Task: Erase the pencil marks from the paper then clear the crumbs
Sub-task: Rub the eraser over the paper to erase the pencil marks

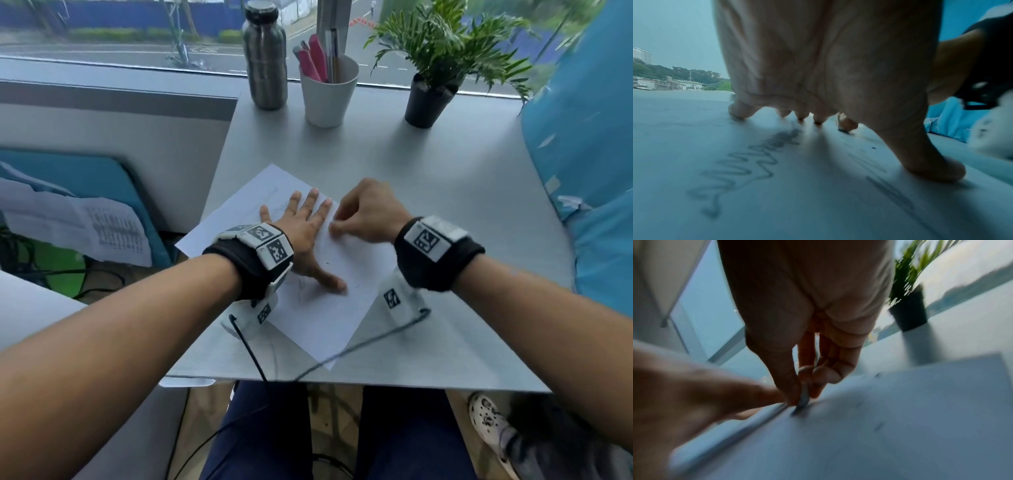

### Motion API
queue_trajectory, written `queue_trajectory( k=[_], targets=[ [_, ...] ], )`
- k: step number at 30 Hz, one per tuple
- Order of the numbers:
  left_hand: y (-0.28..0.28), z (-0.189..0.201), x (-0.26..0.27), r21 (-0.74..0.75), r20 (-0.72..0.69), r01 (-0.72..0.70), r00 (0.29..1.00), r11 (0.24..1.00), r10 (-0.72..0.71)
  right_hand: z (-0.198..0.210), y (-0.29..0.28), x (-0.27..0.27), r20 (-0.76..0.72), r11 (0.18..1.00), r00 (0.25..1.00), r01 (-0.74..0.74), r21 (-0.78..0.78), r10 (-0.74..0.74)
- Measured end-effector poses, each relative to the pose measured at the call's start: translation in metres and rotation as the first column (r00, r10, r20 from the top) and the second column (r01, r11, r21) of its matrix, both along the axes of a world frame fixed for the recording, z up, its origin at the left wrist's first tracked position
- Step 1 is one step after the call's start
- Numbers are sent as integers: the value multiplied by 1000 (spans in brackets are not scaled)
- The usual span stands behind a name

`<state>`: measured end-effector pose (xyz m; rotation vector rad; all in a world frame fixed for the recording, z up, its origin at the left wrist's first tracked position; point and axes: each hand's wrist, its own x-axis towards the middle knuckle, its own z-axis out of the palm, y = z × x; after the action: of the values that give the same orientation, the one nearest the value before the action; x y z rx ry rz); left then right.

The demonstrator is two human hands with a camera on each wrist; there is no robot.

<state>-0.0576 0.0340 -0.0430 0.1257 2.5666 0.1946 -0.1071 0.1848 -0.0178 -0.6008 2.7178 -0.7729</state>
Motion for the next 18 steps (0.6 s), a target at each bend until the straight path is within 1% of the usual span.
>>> queue_trajectory(
  k=[2,3,6,7,9,10,11,12,14,15,16,18],
  targets=[
    [1,0,0,-6,-2,-1,1000,1000,1,3,3,-11,-49,996,995,88,-9,-89],
    [2,1,1,-8,0,-2,1000,1000,2,1,-1,-4,-56,997,996,73,-13,-74],
    [4,1,1,-15,-1,-1,1000,1000,1,-4,-14,32,-39,991,990,-134,-7,134],
    [3,2,1,-17,0,0,1000,1000,0,0,-11,28,-26,993,992,-122,4,122],
    [2,2,1,-14,-2,2,1000,1000,-2,5,0,-1,-24,999,999,47,24,-46],
    [1,3,1,-13,2,2,1000,1000,-2,8,5,-11,-36,994,994,105,27,-104],
    [2,3,2,-11,10,0,1000,1000,0,6,6,-11,-40,993,993,114,24,-113],
    [2,2,2,-12,13,-1,1000,1000,1,3,3,-4,-37,997,996,80,21,-79],
    [4,1,2,-15,15,1,1000,1000,0,-3,-5,22,-30,997,997,-71,23,72],
    [3,2,1,-14,13,2,1000,1000,-2,-4,-3,26,-9,995,995,-95,7,95],
    [3,2,1,-11,14,2,1000,1000,-2,-2,0,21,6,998,998,-55,8,55],
    [1,2,2,-6,19,0,1000,1000,0,-1,11,0,-9,995,995,101,-13,-101]
  ],
)
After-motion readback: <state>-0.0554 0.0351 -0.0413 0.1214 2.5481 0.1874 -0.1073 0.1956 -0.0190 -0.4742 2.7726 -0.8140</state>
